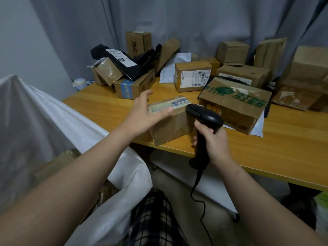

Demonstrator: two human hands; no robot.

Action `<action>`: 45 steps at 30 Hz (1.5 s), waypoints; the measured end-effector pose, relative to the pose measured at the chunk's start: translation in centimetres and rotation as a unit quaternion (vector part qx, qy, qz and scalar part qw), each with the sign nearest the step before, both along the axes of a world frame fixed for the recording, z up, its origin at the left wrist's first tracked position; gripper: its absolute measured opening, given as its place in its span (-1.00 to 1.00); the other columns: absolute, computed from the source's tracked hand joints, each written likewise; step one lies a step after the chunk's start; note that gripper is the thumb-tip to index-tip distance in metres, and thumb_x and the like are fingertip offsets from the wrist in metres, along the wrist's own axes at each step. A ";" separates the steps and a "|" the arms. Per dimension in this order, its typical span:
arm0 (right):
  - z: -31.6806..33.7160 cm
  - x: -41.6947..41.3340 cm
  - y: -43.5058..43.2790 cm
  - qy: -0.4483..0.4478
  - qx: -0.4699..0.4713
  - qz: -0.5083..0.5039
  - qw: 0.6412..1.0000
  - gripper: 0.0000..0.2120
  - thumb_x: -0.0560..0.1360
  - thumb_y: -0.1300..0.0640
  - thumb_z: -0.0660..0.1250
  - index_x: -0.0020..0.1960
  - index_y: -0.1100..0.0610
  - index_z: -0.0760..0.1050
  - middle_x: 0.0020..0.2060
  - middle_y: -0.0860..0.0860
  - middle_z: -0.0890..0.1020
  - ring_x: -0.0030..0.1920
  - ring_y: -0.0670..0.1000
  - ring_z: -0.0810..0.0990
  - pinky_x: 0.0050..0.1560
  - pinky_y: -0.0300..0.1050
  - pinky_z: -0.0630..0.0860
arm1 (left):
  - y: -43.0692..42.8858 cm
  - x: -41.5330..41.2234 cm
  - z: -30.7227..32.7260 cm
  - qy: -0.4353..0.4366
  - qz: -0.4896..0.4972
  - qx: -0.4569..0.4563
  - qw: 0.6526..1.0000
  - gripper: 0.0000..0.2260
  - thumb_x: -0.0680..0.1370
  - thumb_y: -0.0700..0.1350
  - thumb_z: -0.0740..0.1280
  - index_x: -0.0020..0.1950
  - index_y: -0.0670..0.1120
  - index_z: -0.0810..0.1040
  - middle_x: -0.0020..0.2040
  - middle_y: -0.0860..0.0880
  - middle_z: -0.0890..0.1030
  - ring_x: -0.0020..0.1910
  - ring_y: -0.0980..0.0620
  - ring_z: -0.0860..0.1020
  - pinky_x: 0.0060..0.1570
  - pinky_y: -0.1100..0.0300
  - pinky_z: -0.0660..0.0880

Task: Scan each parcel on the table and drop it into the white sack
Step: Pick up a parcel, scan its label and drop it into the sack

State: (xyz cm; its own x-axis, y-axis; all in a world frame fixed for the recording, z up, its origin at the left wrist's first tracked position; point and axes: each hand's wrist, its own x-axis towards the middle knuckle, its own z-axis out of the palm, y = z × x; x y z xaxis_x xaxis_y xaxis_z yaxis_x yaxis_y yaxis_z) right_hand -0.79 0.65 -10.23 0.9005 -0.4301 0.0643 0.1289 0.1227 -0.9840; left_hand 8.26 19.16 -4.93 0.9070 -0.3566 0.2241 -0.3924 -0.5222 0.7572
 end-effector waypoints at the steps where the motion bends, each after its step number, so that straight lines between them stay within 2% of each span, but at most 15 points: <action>1: 0.0 0.0 0.0 0.001 -0.004 0.003 1.000 -0.89 0.50 0.11 0.40 -0.17 0.13 0.56 -0.43 0.02 0.56 -0.41 -0.01 0.55 -0.26 -0.07 0.54 | 0.3 -0.3 -0.6 0.025 0.000 -0.008 1.000 -0.04 0.29 0.35 0.39 0.55 0.05 0.03 0.49 -0.07 0.19 0.43 -0.04 0.26 0.39 -0.05 0.31; 5: 0.1 0.0 0.0 0.002 -0.003 0.006 1.000 -0.88 0.50 0.13 0.40 -0.18 0.15 0.56 -0.43 0.05 0.55 -0.44 -0.02 0.54 -0.30 -0.10 0.54 | 1.5 0.0 -3.2 0.025 0.005 -0.001 1.000 0.04 0.28 0.11 0.59 0.56 0.00 0.00 0.47 -0.03 0.21 0.42 0.00 0.26 0.44 -0.02 0.25; 8: 0.1 0.0 -0.1 -0.008 0.019 0.007 1.000 -0.91 0.51 0.16 0.39 -0.16 0.14 0.56 -0.45 0.04 0.54 -0.46 -0.01 0.53 -0.33 -0.12 0.53 | 1.8 0.0 -2.7 -0.166 0.010 0.091 0.982 -0.07 0.30 -0.13 0.59 0.51 -0.09 0.11 0.41 -0.06 0.22 0.39 0.01 0.24 0.42 0.07 0.22; 10: 0.1 0.0 -0.3 -0.019 0.046 -0.001 0.999 -0.90 0.51 0.17 0.39 -0.17 0.15 0.56 -0.47 0.02 0.54 -0.45 -0.02 0.52 -0.38 -0.17 0.52 | 2.3 0.5 -2.4 -0.239 -0.052 0.186 0.952 -0.07 0.29 -0.05 0.59 0.51 -0.07 0.12 0.50 -0.10 0.16 0.46 -0.04 0.18 0.45 -0.04 0.21; 13: -0.3 0.2 -0.5 -0.042 0.070 -0.017 0.996 -0.94 0.50 0.16 0.39 -0.13 0.14 0.57 -0.43 -0.06 0.59 -0.40 -0.05 0.58 -0.34 -0.21 0.53 | 2.4 -0.3 -2.0 -0.080 -0.139 0.170 0.972 -0.26 0.33 0.26 0.42 0.39 0.06 0.21 0.54 0.02 0.12 0.43 0.10 0.22 0.39 0.10 0.26; 15: -0.3 0.1 -0.5 -0.057 0.074 -0.015 0.996 -0.96 0.51 0.19 0.38 -0.05 0.08 0.57 -0.36 -0.14 0.66 -0.30 -0.16 0.64 -0.28 -0.33 0.53 | 1.4 -0.5 -1.7 -0.007 -0.091 0.025 0.995 -0.46 0.42 0.28 0.25 0.28 0.02 0.25 0.46 -0.04 0.25 0.27 0.11 0.40 0.26 0.08 0.45; 17: -0.1 0.0 -0.5 -0.066 0.094 0.002 0.993 -0.91 0.52 0.22 0.34 -0.02 0.06 0.55 -0.34 -0.20 0.68 -0.26 -0.25 0.64 -0.29 -0.41 0.51 | 0.3 -0.1 -1.6 0.018 0.007 -0.071 0.997 -0.39 0.48 0.34 0.16 0.34 -0.07 0.25 0.36 -0.09 0.34 0.21 0.03 0.46 0.23 -0.04 0.48; 19: 0.3 -0.1 -0.6 -0.063 0.115 0.023 0.991 -0.91 0.54 0.23 0.31 -0.02 0.07 0.55 -0.34 -0.19 0.69 -0.27 -0.26 0.65 -0.30 -0.39 0.52 | -0.7 0.4 -1.3 0.104 0.058 -0.077 0.990 -0.31 0.52 0.37 0.12 0.46 -0.08 0.22 0.38 -0.09 0.39 0.27 -0.04 0.44 0.30 -0.05 0.41; 21: 0.6 -0.2 -0.5 -0.058 0.126 0.025 0.990 -0.92 0.53 0.22 0.33 -0.02 0.08 0.57 -0.29 -0.12 0.71 -0.20 -0.18 0.68 -0.19 -0.31 0.57 | -1.4 0.4 -1.3 0.173 0.048 -0.075 0.981 -0.47 0.60 0.23 0.14 0.47 -0.04 0.30 0.33 -0.04 0.47 0.22 0.00 0.46 0.24 0.10 0.37; 25: 0.3 -0.7 -0.5 -0.067 0.153 -0.011 0.986 -0.71 0.38 0.08 0.44 0.06 0.15 0.59 -0.04 0.13 0.70 0.07 0.10 0.67 0.19 0.02 0.53 | -1.0 0.2 -1.1 0.139 0.005 -0.154 0.978 -0.58 0.57 -0.27 0.26 0.39 0.01 0.32 0.21 0.04 0.49 0.09 0.13 0.49 -0.14 0.40 0.48; 27: 0.1 -1.1 -0.3 -0.071 0.150 -0.012 0.986 -0.69 0.32 0.04 0.45 0.05 0.07 0.60 0.01 0.15 0.69 0.12 0.13 0.65 0.21 0.03 0.52 | -0.3 -0.1 -1.5 0.153 0.009 -0.194 0.969 -0.64 0.55 -0.33 0.23 0.27 0.00 0.38 0.17 0.01 0.53 0.12 0.06 0.51 -0.07 0.31 0.52; 30: -0.1 -1.9 0.0 -0.070 0.108 -0.008 0.992 -0.80 0.42 0.10 0.42 0.05 -0.04 0.57 -0.02 -0.04 0.68 0.09 -0.01 0.63 0.16 -0.08 0.51 | -0.1 -1.0 -2.1 0.250 0.055 -0.299 0.919 -0.84 0.62 -0.04 0.16 0.12 -0.02 0.48 0.09 -0.02 0.58 0.16 -0.05 0.55 0.17 0.04 0.50; 33: -0.4 -2.5 0.3 -0.077 0.056 0.010 0.995 -0.79 0.47 0.15 0.40 0.04 -0.10 0.55 -0.04 -0.19 0.65 0.06 -0.19 0.59 0.11 -0.24 0.47 | -0.3 -1.4 -2.2 0.238 0.082 -0.233 0.939 -0.59 0.58 0.27 0.12 0.20 0.00 0.44 0.04 0.04 0.57 0.04 0.05 0.55 0.02 0.04 0.53; 38: -0.1 -3.5 0.6 -0.111 0.021 0.000 0.994 -0.72 0.48 0.25 0.39 0.03 -0.11 0.52 -0.12 -0.31 0.65 -0.03 -0.36 0.58 -0.06 -0.46 0.47 | -0.5 -1.4 -2.1 0.198 0.097 -0.214 0.952 -0.75 0.56 0.08 0.30 0.14 -0.03 0.43 0.06 -0.02 0.55 0.05 0.02 0.52 0.22 -0.11 0.48; 45: 2.4 -3.0 0.0 -0.125 -0.024 0.012 0.992 -0.72 0.48 0.23 0.41 0.01 -0.13 0.50 -0.04 -0.20 0.60 -0.11 -0.42 0.56 -0.17 -0.50 0.46 | -1.3 -1.2 -1.9 0.231 0.081 -0.193 0.950 -0.72 0.55 0.23 0.26 -0.02 0.03 0.53 -0.02 0.06 0.56 0.10 0.01 0.49 0.34 0.00 0.37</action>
State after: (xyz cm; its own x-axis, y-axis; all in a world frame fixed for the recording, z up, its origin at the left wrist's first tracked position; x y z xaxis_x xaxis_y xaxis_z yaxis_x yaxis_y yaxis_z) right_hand -3.78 0.66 -7.79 0.8638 -0.4003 0.3061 0.3666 0.0825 -0.9267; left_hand 7.08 17.83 -6.85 0.9764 -0.1753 -0.1260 0.0908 -0.1959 0.9764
